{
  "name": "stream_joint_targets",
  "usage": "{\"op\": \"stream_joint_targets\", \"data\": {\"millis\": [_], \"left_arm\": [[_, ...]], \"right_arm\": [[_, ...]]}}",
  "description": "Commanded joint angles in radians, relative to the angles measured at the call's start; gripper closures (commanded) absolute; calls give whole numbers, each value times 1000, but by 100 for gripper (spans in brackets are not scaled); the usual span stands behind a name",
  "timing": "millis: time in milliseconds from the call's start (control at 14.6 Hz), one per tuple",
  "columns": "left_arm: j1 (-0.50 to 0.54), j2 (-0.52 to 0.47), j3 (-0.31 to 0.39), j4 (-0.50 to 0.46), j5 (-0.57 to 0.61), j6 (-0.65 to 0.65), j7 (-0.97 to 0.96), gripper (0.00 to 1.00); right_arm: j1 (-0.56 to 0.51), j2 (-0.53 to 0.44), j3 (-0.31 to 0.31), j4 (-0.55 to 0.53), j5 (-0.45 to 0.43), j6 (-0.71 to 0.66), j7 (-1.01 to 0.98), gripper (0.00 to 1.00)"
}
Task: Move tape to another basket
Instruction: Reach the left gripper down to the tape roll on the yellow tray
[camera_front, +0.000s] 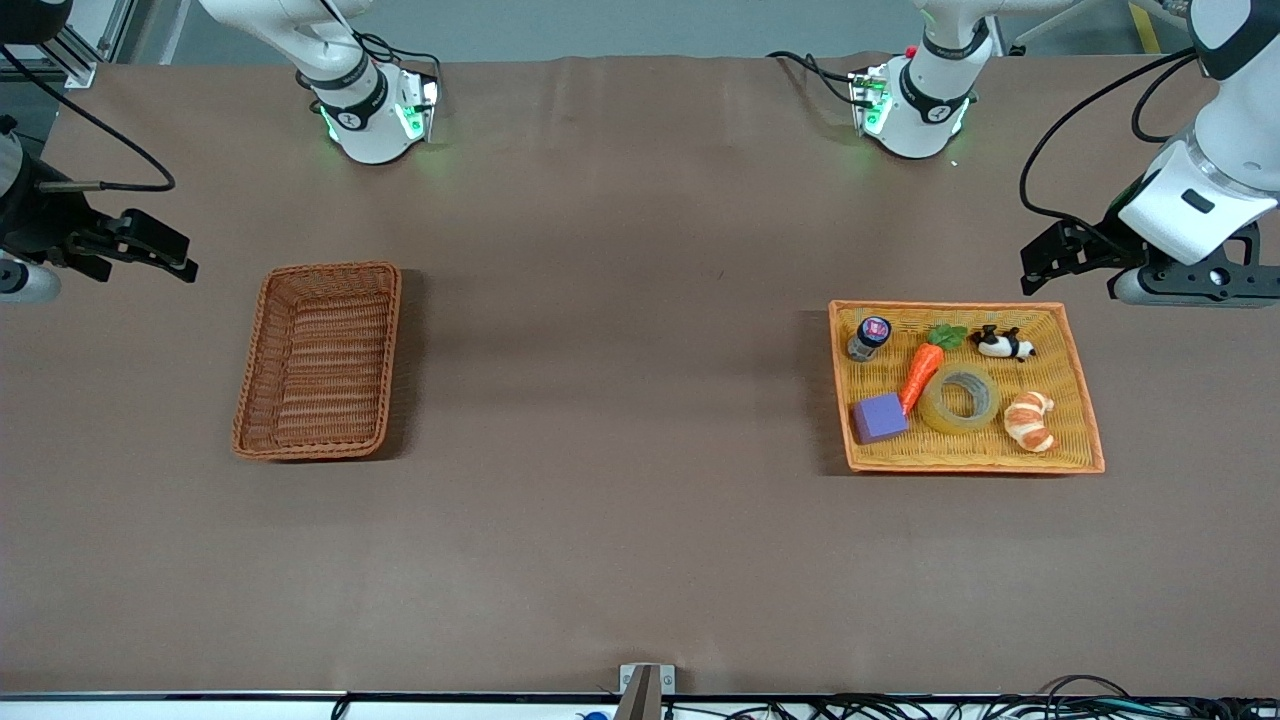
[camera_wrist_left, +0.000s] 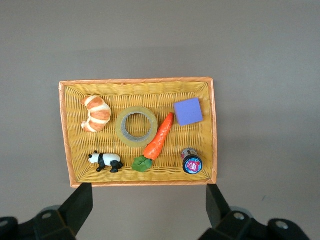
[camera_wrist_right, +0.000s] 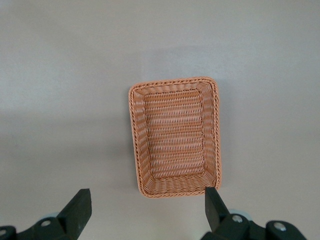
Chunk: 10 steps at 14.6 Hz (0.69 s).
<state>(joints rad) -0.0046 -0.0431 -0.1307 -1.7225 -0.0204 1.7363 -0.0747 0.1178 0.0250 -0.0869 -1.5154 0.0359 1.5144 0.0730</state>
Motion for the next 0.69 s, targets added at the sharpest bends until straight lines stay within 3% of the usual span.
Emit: {"op": "stream_joint_targets", "data": {"millis": [0,206,480,618], "left_arm": [[1,3,-4,7,20,2,-26,0],[1,15,-4,24,16,2,-48,0],[1,120,-3,109,13,-73,-54,0],[1,153,-1,107,20,-73,-53,0]], "right_arm": [[-3,-17,4,-12,5,-3,17,0],[-3,-17,4,-12,5,-3,1,0],[0,-17,7,-11,5,1,-18,0],[0,-17,7,-11,5,4,-22,0]]}}
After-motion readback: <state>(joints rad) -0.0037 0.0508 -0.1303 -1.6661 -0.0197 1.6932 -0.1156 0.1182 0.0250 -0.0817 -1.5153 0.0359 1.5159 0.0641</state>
